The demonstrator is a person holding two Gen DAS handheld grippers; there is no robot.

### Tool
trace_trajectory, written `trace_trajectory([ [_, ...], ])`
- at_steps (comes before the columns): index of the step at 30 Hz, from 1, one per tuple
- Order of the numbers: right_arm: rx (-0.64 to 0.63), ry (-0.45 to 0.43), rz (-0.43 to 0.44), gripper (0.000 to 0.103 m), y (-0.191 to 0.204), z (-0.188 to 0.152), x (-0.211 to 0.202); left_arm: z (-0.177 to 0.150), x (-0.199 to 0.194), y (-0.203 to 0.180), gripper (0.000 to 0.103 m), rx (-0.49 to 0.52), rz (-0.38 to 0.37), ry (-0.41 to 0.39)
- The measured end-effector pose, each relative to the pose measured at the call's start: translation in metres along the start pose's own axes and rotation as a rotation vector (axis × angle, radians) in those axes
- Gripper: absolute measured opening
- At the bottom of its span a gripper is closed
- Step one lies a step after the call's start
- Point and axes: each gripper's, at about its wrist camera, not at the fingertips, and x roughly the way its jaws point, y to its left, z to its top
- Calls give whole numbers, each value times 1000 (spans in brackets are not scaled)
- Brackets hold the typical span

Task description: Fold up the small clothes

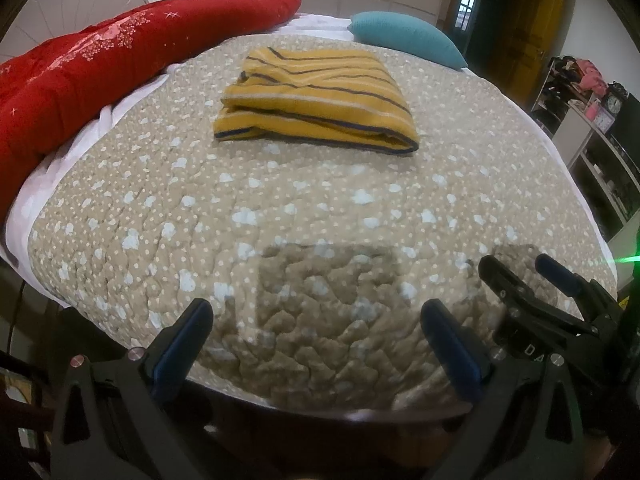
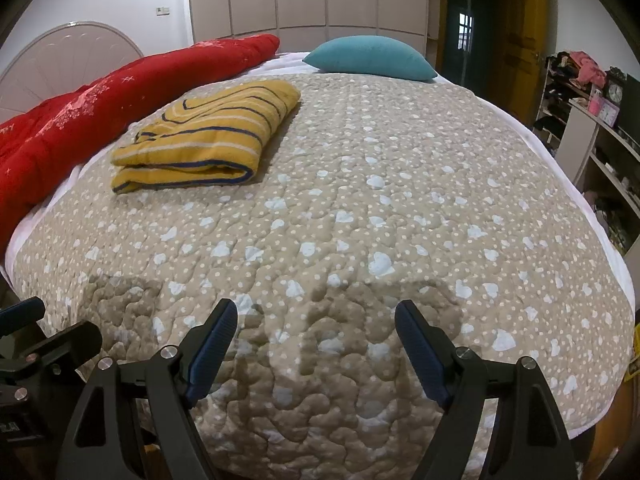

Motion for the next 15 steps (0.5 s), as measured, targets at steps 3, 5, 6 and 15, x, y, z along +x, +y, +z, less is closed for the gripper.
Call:
trace_trajectory([
  [3, 5, -3, -4, 85, 0, -1, 0, -1, 2, 0, 103, -3, -7, 7],
  [5, 8, -4, -6, 85, -1, 0, 0, -1, 3, 1, 103, -4, -9, 11],
  [6, 10, -5, -7, 85, -2, 0, 0, -1, 4, 1, 103, -5, -10, 13],
  [15, 2, 1, -8, 86, -1, 0, 1, -2, 8, 2, 103, -15, -17, 32],
])
